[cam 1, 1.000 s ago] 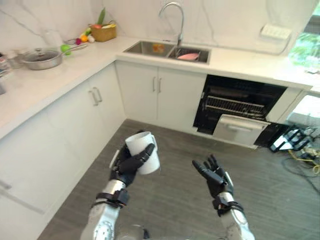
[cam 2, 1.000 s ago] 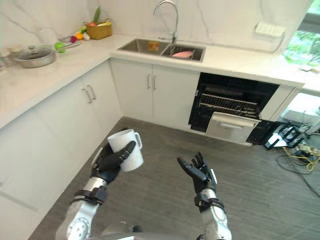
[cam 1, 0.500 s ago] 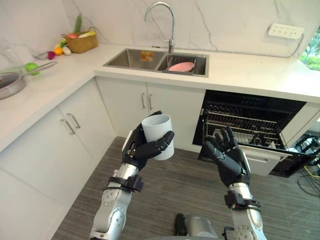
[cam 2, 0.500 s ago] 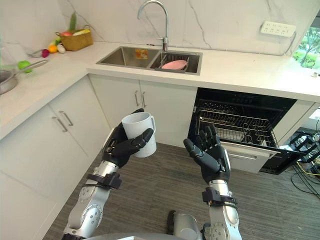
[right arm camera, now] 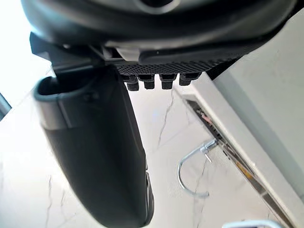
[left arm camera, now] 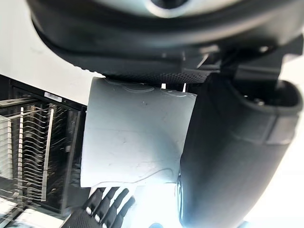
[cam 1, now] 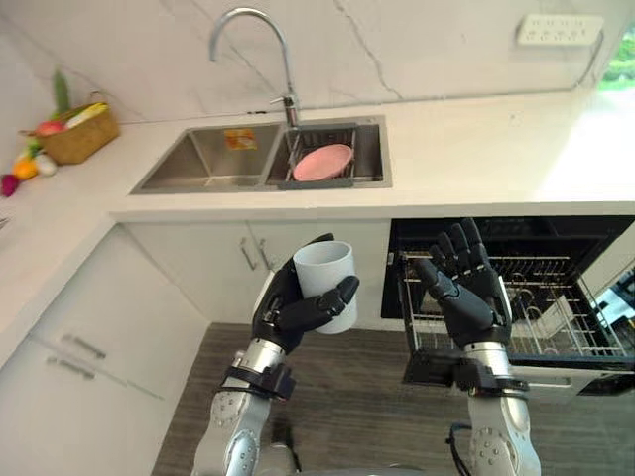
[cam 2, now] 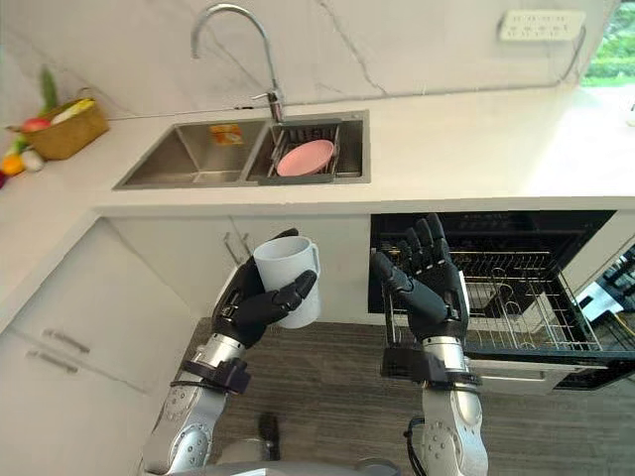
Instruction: Walk over to the sink, pick up the cup, carry it to the dishwasher, place the cup inside the dishwasher, then close the dishwasher door
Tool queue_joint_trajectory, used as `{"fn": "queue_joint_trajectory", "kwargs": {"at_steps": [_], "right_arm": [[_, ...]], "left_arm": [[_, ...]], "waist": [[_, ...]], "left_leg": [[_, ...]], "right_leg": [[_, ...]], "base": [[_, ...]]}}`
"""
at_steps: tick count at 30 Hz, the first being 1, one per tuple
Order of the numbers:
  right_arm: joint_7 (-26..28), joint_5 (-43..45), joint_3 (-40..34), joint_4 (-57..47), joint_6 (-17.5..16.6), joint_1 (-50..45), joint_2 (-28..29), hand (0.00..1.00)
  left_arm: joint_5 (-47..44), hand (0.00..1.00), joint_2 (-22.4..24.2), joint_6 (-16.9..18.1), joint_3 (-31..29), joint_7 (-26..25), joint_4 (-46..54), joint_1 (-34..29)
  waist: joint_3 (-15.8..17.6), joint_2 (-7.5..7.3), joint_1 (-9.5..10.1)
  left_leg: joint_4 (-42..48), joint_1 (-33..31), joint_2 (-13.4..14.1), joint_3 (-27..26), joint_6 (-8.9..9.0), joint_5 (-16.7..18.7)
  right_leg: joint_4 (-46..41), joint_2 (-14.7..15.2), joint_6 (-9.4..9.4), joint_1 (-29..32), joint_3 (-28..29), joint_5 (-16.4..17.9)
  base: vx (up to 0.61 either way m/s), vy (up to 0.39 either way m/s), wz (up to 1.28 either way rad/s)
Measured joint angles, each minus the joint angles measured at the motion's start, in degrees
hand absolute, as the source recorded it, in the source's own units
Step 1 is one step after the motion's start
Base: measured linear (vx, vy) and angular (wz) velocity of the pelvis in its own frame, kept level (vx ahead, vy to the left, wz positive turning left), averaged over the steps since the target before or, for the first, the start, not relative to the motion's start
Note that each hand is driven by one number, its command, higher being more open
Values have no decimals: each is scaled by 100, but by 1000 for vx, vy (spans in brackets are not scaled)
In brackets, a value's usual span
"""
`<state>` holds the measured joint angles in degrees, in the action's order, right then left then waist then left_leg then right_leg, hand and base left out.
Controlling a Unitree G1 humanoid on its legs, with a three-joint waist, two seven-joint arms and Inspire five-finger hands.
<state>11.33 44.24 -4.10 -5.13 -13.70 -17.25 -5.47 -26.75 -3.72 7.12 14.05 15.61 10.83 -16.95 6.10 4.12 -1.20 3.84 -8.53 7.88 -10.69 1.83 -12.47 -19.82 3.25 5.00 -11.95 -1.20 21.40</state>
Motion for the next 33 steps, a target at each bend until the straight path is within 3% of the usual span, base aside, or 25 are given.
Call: {"fn": "queue_joint_trajectory", "kwargs": {"at_steps": [1,2,3,5,8,9,10,13,15,17,18,20,21,24,25,27,30,33], "right_arm": [[-96,119,-15,243,10,-78,265,100],[-113,134,-16,242,11,-138,323,100],[-115,123,-18,252,9,-155,406,100],[-135,110,-41,250,7,-130,401,100],[-367,116,-245,261,5,-146,440,100],[-440,113,-310,292,4,-147,472,100],[-452,106,-321,327,4,-145,480,100],[-501,-127,-84,381,4,-62,561,100],[-499,-147,143,391,16,-66,558,100],[-426,-191,345,436,49,105,483,100],[-349,-263,448,451,53,259,351,100],[-297,-391,428,509,51,445,129,100],[-312,-387,317,571,49,521,1,100],[-379,-299,64,570,26,522,-44,100],[-388,-290,-17,570,26,504,-54,100],[-439,-306,-41,576,28,403,-57,100],[-442,-400,-2,538,46,351,-60,100],[-426,-386,-26,441,46,420,-96,100]], "left_arm": [[-1,0,-205,62,-12,76,-71,-56],[-6,0,-259,81,-20,95,-66,-88],[-9,0,-376,103,-44,96,-64,-62],[-6,0,-427,100,-35,97,-64,9],[2,0,-476,68,139,157,-66,351],[2,0,-502,12,209,225,-68,432],[2,0,-523,-14,245,230,-69,442],[98,0,-626,-82,212,-20,-137,538],[94,0,-661,-199,194,-191,-199,527],[95,0,-659,-262,137,-371,-201,508],[97,0,-649,-275,103,-558,-202,525],[119,0,-636,-277,211,-720,-333,710],[148,0,-595,-281,277,-718,-508,873],[153,0,-607,-284,289,-694,-570,1083],[147,0,-602,-287,286,-670,-596,1175],[146,0,-610,-286,310,-627,-641,1202],[147,0,-616,-282,335,-617,-676,1066],[142,0,-579,-258,350,-465,-664,930]], "waist": [[-53,-439,-44],[-69,-472,-9],[-42,-574,-39],[-37,-578,-153],[14,-648,-200],[36,-675,-228],[35,-669,-257],[46,-648,-235],[30,-635,-170],[0,-518,-38],[17,-419,-13],[55,-400,-31],[57,-396,-135],[73,-371,-178],[136,-274,-222],[173,-230,-269],[242,-193,-195],[200,-150,-155]], "left_leg": [[303,102,-333,-80,-102,254],[411,107,-368,-7,-71,484],[676,62,-493,-47,-165,758],[926,63,-642,-101,-217,1129],[1011,308,-836,-105,-340,1484],[991,544,-895,-134,-415,1589],[961,668,-895,-165,-451,1627],[757,1066,-704,-544,-470,1659],[875,1162,-480,-741,-325,1756],[945,1155,-195,-846,-211,1846],[1001,1164,-5,-983,-54,2002],[740,1382,-81,-899,55,2089],[781,1353,-99,-929,68,2100],[896,1240,-97,-1113,19,2180],[1133,1128,4,-1129,19,2289],[1682,987,142,-1098,25,2429],[2872,560,277,-305,33,2536],[1395,561,-81,538,152,2502]], "right_leg": [[-98,419,86,-121,154,111],[-181,483,173,-81,216,64],[-251,626,293,-72,297,-40],[-350,787,462,-77,418,-260],[-1752,976,578,435,406,-822],[-2515,1076,639,715,381,-1328],[-2764,1108,631,797,371,-1520],[-2899,1286,328,1609,-275,-1171],[-2554,1346,236,1704,-1037,-1142],[-2029,1270,227,1670,-1784,-1135],[-1668,1190,182,1598,-2139,-1121],[-1388,1057,-115,1618,-2050,-945],[-1155,986,-175,1600,-2038,-905],[-270,824,-220,1467,-1959,-857],[-191,748,-202,1472,-1927,-888],[-251,726,-274,1472,-1849,-774],[-174,570,-361,1249,-1457,-782],[-184,605,-329,1395,-935,-807]], "base": [[547,309,-44],[497,246,-38],[426,193,-34],[367,215,-13],[269,205,6],[176,101,-3],[237,159,-45],[112,70,-70],[53,-81,-113],[24,-146,-171],[-36,-64,-177],[-30,-27,-147],[-2,-9,-93],[-28,-12,-67],[-75,-12,-39],[-121,-10,-22],[-59,-10,-60],[36,95,-86]]}}
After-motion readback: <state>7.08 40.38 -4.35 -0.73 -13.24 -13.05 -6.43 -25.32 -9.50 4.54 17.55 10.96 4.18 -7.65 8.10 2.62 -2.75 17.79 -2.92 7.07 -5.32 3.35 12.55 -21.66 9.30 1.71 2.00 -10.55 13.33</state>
